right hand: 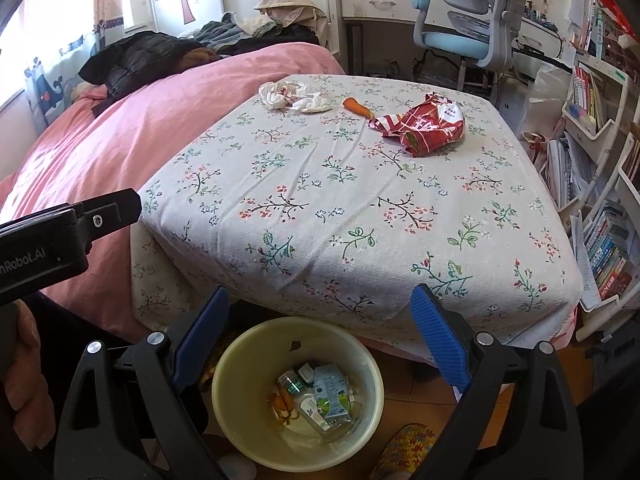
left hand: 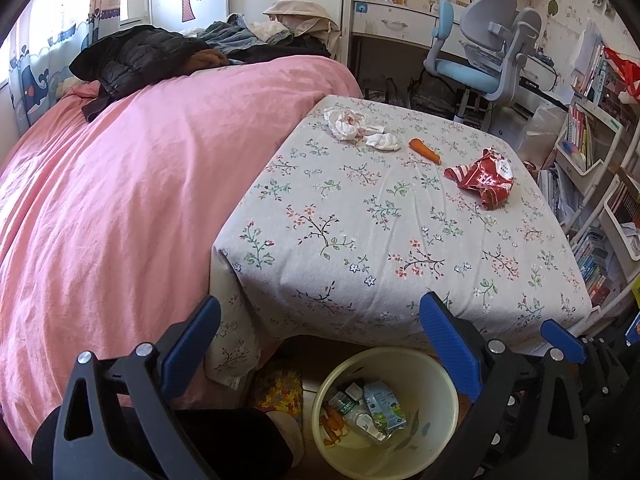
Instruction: Collect trash
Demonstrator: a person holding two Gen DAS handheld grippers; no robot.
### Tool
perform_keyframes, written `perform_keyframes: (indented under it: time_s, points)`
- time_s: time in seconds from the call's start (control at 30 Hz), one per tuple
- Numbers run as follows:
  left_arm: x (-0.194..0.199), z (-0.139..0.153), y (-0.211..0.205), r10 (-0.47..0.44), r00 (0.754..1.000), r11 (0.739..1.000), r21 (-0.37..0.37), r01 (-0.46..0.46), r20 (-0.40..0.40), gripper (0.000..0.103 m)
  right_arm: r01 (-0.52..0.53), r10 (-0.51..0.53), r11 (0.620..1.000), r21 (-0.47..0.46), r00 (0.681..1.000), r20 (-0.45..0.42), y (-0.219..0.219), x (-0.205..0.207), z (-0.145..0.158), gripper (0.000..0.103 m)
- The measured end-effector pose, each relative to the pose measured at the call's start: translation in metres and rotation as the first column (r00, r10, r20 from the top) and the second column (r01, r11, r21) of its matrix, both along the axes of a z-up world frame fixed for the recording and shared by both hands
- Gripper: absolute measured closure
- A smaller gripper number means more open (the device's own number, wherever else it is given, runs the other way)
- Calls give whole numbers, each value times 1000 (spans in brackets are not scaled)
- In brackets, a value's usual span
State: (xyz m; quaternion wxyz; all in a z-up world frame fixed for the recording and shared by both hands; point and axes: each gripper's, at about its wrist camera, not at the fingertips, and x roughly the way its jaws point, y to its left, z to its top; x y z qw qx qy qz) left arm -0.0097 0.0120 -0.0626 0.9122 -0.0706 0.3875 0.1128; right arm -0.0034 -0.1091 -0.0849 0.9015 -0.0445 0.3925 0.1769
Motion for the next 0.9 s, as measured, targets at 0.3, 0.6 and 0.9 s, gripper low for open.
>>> perform_keyframes:
  time_s: [0.3,0.6,0.9]
  points:
    - [0,0,0,0,1000,1000,0,0,0,8,-3,3,1000,2,1000,2,2,1,0,14]
    - [-2,1,13,46,999,997,-60,-45,19,8,-4,4,999,43,1000,0,-3,23,24,14]
    - [23,14,26,77,996,996,-59,-74,47,8,-80,81,996,-34,996,33,-5,90,64,14]
